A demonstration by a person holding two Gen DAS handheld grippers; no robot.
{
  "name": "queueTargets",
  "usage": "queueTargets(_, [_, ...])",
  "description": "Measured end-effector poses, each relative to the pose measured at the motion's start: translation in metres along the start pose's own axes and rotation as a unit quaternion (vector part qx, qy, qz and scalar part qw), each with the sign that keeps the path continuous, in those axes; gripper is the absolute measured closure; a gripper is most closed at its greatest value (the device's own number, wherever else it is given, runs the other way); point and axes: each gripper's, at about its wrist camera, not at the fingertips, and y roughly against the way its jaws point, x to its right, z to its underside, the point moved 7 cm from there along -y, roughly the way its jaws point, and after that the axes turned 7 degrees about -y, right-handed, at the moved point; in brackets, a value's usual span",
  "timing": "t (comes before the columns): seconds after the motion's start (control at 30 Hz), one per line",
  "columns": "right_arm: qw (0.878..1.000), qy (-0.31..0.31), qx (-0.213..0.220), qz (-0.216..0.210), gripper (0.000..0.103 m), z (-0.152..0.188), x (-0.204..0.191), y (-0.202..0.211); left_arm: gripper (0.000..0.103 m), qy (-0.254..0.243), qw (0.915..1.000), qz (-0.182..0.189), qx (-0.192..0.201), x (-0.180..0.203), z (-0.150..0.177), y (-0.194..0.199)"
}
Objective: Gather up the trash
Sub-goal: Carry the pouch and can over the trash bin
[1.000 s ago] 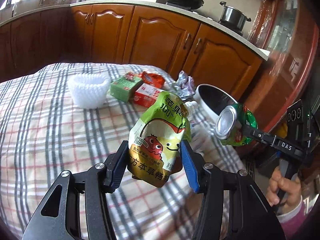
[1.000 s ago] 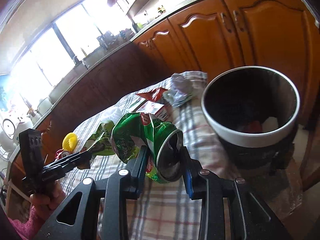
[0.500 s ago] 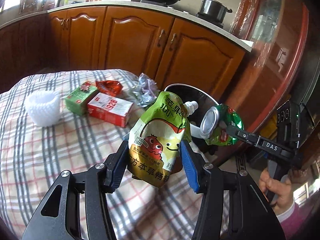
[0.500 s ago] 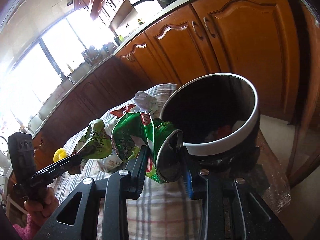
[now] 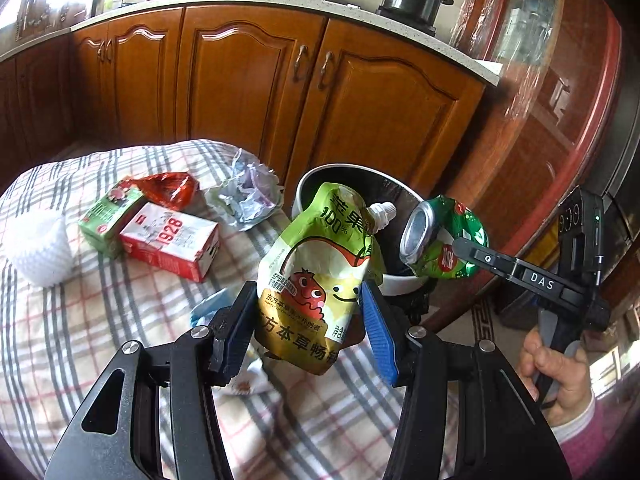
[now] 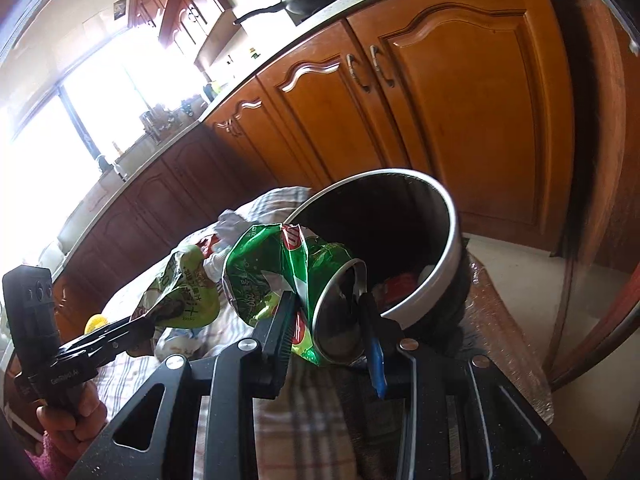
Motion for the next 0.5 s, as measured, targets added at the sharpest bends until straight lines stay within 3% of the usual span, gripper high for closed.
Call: queueTargets(0.5, [0.998,0.033,0.001,0.054,0.071,-0.029,0.016,-0.014,0.052,-0.009,0.9997,0.001,-0.025,0.014,-0.026,-0.040])
